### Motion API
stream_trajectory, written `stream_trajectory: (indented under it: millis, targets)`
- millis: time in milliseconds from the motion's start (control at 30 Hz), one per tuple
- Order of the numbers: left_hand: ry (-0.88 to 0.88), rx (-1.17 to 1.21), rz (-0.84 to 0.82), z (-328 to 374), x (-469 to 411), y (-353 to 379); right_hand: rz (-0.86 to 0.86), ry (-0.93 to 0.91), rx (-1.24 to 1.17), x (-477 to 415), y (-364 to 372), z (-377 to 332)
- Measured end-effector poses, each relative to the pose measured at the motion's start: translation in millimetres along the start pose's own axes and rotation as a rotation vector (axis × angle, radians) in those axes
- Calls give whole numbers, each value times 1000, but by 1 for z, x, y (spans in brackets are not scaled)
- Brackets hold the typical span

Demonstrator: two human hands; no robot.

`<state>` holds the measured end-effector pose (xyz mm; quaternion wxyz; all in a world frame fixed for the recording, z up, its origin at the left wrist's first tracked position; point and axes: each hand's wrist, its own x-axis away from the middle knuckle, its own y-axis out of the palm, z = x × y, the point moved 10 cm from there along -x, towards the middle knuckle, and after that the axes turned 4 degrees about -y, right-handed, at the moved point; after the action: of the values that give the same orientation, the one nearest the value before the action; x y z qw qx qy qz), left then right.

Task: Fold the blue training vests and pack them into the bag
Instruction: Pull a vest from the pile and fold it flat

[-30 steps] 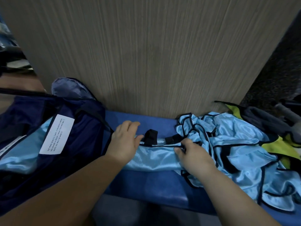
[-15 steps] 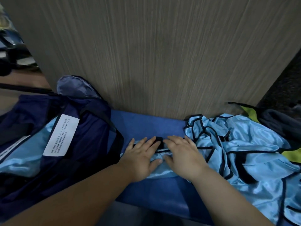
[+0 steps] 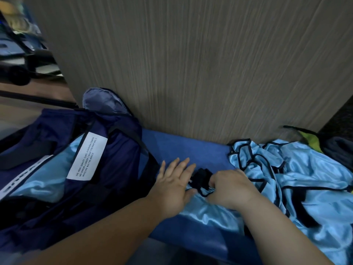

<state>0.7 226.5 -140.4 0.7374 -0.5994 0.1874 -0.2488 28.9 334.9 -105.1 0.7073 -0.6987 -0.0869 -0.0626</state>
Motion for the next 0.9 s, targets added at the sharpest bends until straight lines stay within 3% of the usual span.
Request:
stream_trajectory:
  millis: [167, 300, 533, 767, 900]
  targets:
    - [-47, 48, 86, -16, 18, -27, -65, 100, -348, 6, 2, 15]
    - [-116, 3, 227, -54, 37, -62, 74, 151, -660, 10, -11, 22]
    - [-399, -111, 391, -156, 86, -120, 265, 149, -1056, 4, -25, -8]
    - [-703, -178, 336, -273, 129, -146, 374, -77, -1308, -13, -45, -80]
    - [-726, -152, 245, -308, 138, -135, 383, -177, -1378, -28, -57, -131]
